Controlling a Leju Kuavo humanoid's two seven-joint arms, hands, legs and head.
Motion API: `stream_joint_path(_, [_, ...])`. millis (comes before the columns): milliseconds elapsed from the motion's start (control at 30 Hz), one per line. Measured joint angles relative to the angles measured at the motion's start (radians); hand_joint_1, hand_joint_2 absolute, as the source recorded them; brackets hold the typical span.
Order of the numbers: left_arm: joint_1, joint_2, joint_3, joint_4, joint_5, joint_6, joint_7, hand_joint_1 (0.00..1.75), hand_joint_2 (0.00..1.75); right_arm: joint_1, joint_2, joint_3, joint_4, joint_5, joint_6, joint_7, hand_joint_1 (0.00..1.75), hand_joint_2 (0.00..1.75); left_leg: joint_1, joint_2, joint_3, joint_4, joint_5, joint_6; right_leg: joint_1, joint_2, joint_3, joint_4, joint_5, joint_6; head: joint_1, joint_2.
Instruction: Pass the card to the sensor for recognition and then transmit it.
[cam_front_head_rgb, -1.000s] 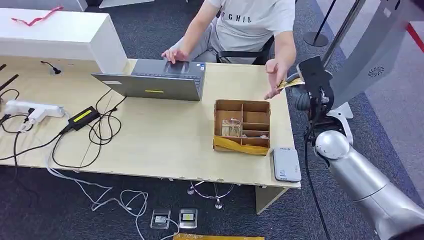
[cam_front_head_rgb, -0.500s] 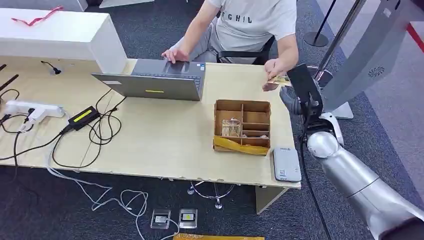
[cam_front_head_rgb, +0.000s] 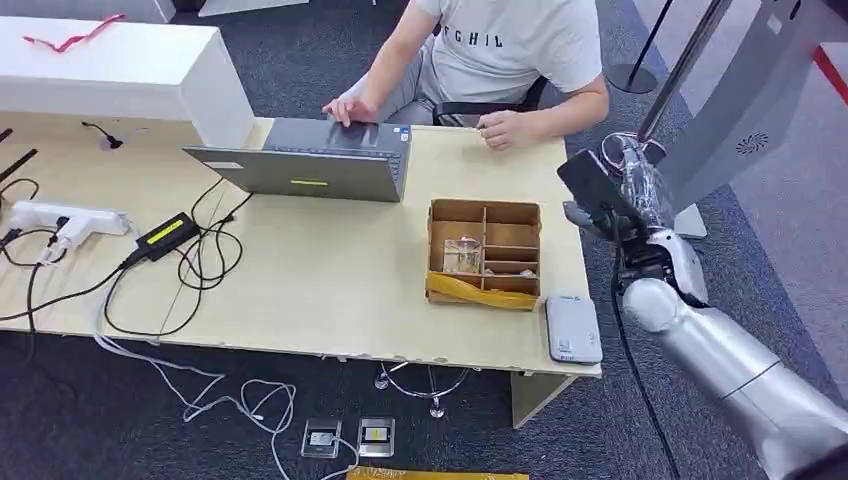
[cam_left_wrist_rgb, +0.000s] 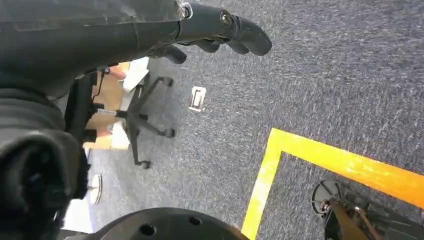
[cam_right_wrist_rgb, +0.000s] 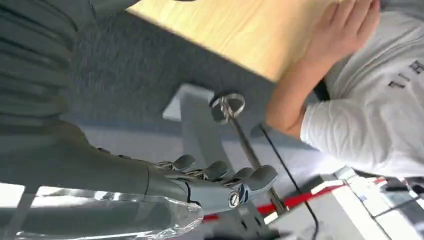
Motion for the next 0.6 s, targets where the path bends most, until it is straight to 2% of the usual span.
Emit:
stream_joint_path(67, [0.002,0.001,0.000,0.000,-0.008,-0.004,0.000,0.00,0.00,-0.001,-0.051,0.005,-0.066,0.165,0.063,0.070,0.00,1.75,0.000,0.000,0.000,0.000,0.000,0.000,0.000,0.000,0.000,0.000,0.000,0.000,0.000,0.000])
stream_joint_path(133, [0.002,0.002,0.000,0.000,-0.016,-0.004,0.002,0.00,0.00,-0.001,-0.091,0.010,-0.126,0.232,0.107,0.105,0.00,1.75,0.000,0.002,0.000,0.000,-0.001,0.000,0.000,0.001,0.000,0.000,0.000,0.000,0.000,0.000])
stream_joint_path(333, [0.002,0.005,0.000,0.000,-0.005,0.010,0.007,0.00,0.00,0.008,-0.178,0.024,-0.292,0.284,0.173,0.158,0.00,1.75,0.000,0.002,0.000,0.000,-0.001,0.000,0.000,0.001,0.000,0.000,0.000,0.000,0.000,0.000])
stream_joint_path(500, [0.002,0.005,0.000,0.000,0.000,0.017,0.007,0.00,0.00,0.018,-0.211,0.034,-0.381,0.292,0.186,0.174,0.00,1.75,0.000,0.002,0.000,0.000,-0.001,0.000,0.000,0.001,0.000,0.000,0.000,0.000,0.000,0.000])
stream_joint_path(600, [0.002,0.005,0.000,0.000,0.006,0.021,-0.016,0.00,0.00,0.030,-0.228,0.039,-0.420,0.335,0.199,0.191,0.00,1.75,0.000,0.002,0.000,0.000,-0.001,0.000,0.000,0.001,0.000,0.000,0.000,0.000,0.000,0.000])
